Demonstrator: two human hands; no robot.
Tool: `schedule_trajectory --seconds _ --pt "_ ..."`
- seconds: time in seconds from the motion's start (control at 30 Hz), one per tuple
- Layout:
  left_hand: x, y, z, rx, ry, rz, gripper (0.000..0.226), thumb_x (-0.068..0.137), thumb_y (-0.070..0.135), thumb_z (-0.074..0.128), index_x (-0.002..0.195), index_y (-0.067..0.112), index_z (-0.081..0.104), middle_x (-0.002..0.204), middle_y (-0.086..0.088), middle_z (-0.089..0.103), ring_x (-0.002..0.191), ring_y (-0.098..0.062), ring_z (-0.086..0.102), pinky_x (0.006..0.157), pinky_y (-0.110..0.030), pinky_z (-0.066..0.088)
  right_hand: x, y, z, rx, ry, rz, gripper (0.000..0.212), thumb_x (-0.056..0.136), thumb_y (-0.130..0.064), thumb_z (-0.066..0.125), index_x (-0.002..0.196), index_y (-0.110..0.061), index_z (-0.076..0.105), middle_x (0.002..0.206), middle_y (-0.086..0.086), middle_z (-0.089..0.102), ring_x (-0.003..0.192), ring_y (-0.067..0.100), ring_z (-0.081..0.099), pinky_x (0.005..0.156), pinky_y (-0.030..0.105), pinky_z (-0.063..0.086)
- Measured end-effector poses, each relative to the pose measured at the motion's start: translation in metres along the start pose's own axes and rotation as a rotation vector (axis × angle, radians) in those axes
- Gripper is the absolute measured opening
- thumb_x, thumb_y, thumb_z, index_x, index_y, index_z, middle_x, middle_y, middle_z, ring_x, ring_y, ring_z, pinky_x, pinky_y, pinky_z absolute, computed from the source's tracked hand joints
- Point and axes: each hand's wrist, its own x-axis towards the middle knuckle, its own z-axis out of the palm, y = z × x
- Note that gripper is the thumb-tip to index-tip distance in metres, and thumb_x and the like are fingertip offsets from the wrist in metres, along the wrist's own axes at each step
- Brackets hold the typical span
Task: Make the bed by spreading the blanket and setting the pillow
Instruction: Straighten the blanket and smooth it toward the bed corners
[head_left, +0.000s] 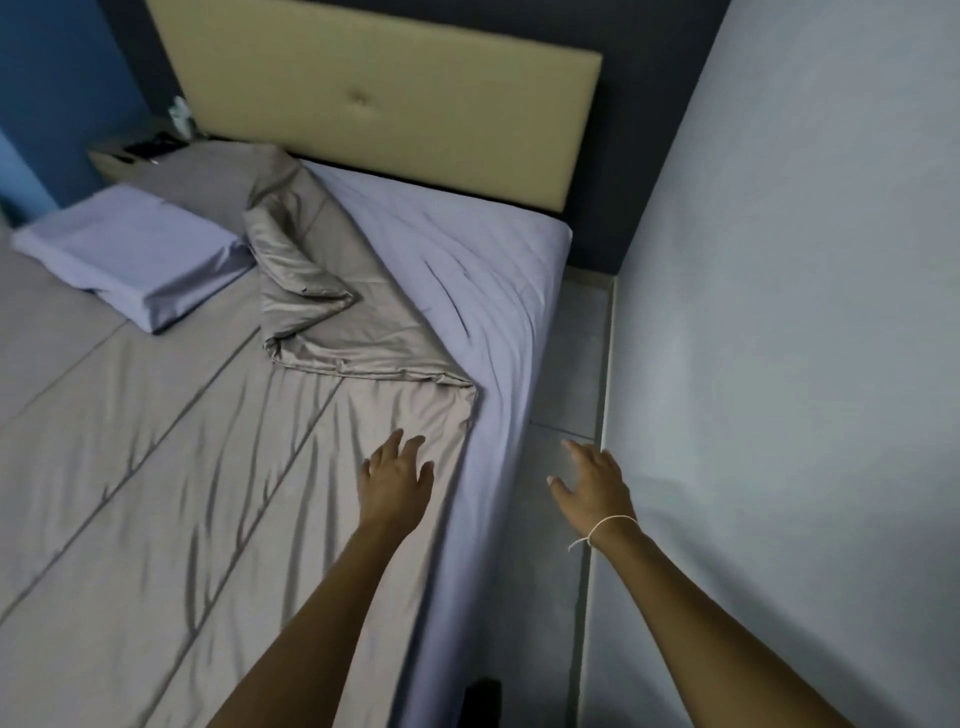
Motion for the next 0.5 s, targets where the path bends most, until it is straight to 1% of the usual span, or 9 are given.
schedule_trajectory --seconds 0.13,0.2,0.27,0.4,0.5 --pt "0.059 0.03 0.005 -0.018 0.051 -0.003 0.042 0.095 0.028 0.051 0.135 0.017 0.048 0.149 -0.013 0.037 0.134 -0.035 0.035 0.11 -0.05 0.027 0.072 -0.002 -0.024 -0.048 0.016 -0.058 0.062 0.091 -0.04 0.055 0.146 -0.025 0.032 0.15 0.005 0.038 0.142 0.03 0.028 0.113 0.046 0.032" --pt "0.091 0.042 0.009 -0.024 0.085 0.015 0.041 0.094 0.026 0.053 0.133 0.017 0.05 0.147 -0.013 0.039 0.134 -0.035 0.034 0.11 -0.05 0.028 0.109 -0.007 -0.03 -0.036 0.0 -0.072 0.061 0.09 -0.039 0.056 0.145 -0.025 0.033 0.15 0.006 0.039 0.141 0.031 0.028 0.111 0.048 0.035" --pt "0.124 0.048 0.017 -0.023 0.115 0.006 0.039 0.091 0.024 0.056 0.13 0.016 0.054 0.144 -0.014 0.043 0.132 -0.037 0.036 0.107 -0.051 0.032 0.146 -0.014 -0.034 -0.042 -0.032 -0.096 0.061 0.09 -0.037 0.057 0.145 -0.024 0.034 0.151 0.006 0.037 0.142 0.031 0.027 0.112 0.048 0.034" --pt "0.186 0.052 0.038 -0.041 0.167 -0.057 0.036 0.088 0.019 0.061 0.124 0.013 0.059 0.139 -0.018 0.048 0.128 -0.04 0.041 0.103 -0.054 0.037 0.221 -0.017 -0.036 -0.119 -0.082 -0.16 0.058 0.09 -0.033 0.056 0.143 -0.02 0.038 0.148 0.007 0.041 0.138 0.027 0.033 0.112 0.038 0.033" --pt "0.231 0.052 0.045 -0.04 0.195 -0.137 0.037 0.087 0.017 0.063 0.123 0.011 0.06 0.139 -0.02 0.048 0.128 -0.042 0.041 0.103 -0.056 0.036 0.29 -0.019 -0.044 -0.114 -0.129 -0.198 0.06 0.089 -0.032 0.057 0.144 -0.02 0.035 0.148 0.006 0.04 0.133 0.027 0.04 0.106 0.037 0.039"
